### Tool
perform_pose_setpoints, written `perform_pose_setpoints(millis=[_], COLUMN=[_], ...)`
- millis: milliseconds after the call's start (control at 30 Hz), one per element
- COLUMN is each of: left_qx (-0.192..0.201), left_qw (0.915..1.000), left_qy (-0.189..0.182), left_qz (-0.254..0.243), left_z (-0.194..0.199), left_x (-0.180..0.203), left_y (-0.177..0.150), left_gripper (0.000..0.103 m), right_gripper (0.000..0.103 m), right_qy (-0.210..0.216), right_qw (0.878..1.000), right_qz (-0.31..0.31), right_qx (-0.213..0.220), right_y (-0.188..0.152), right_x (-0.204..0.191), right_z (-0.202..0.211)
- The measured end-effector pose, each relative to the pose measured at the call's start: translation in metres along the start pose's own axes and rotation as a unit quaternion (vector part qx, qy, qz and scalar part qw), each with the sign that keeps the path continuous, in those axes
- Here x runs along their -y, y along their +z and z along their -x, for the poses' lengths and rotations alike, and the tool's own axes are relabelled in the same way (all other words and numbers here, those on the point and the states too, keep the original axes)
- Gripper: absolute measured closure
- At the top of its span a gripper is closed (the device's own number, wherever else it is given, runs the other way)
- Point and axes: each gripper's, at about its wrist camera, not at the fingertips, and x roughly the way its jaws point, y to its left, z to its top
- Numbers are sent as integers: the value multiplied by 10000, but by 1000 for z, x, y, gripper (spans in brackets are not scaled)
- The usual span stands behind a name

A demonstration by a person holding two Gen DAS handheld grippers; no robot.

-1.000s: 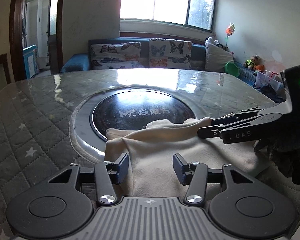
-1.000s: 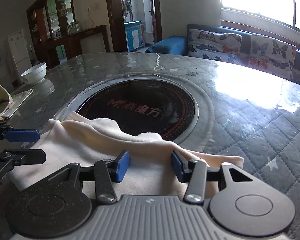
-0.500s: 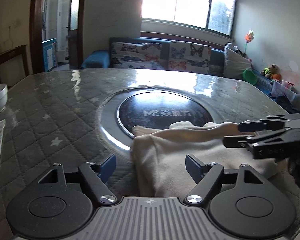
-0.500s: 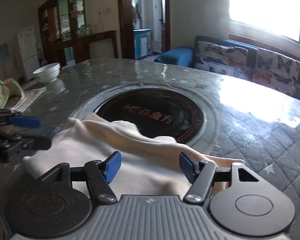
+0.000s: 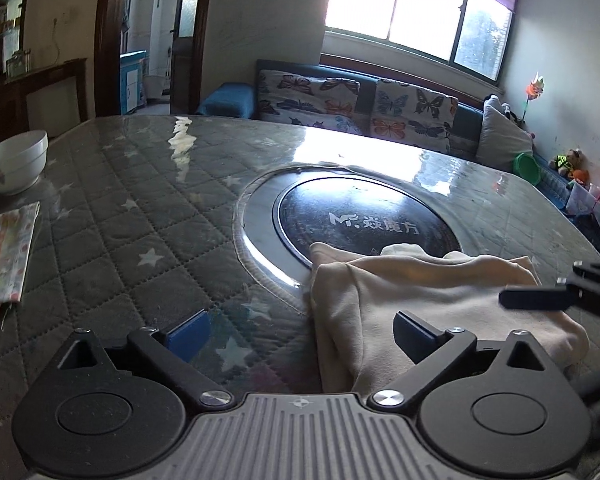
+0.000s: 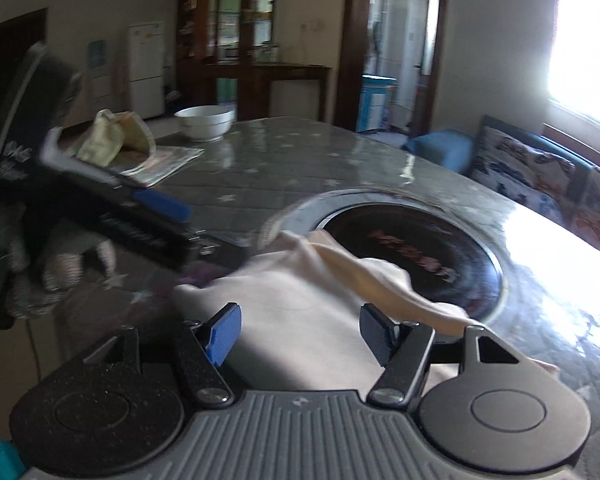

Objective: Fold clothes
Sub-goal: 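Open both grippers and release the folded sweatshirt onto the table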

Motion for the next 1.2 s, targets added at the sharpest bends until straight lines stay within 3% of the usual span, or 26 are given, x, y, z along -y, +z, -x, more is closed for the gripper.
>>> perform_pose_setpoints(millis=[267, 333, 567, 800, 1200], left_qx=[-77, -75, -215, -290, -346], left_qw=[10000, 9999, 9995, 9991, 9993], left_qy=[28, -13, 46, 129, 69], left_qz=[-21, -100, -216, -275, -118], left_z=[3, 5, 0, -3, -6], left_x=[-2, 1, 8, 9, 4], left_y=[-8, -12, -25, -31, -34], left_gripper=[0, 0, 0, 0, 0], right_gripper=[24, 15, 5, 0, 0], right_qy=[27, -135, -616, -695, -897], right_qw=[9997, 9991, 9941, 9928, 9933], right_qz=[-218, -407, -891, -953, -709], right_qx=[-62, -6, -15, -203, -149], right_y=[-13, -17, -31, -47, -55], right_x=[-9, -2, 20, 23, 13], right_z=[-4, -1, 1, -6, -10])
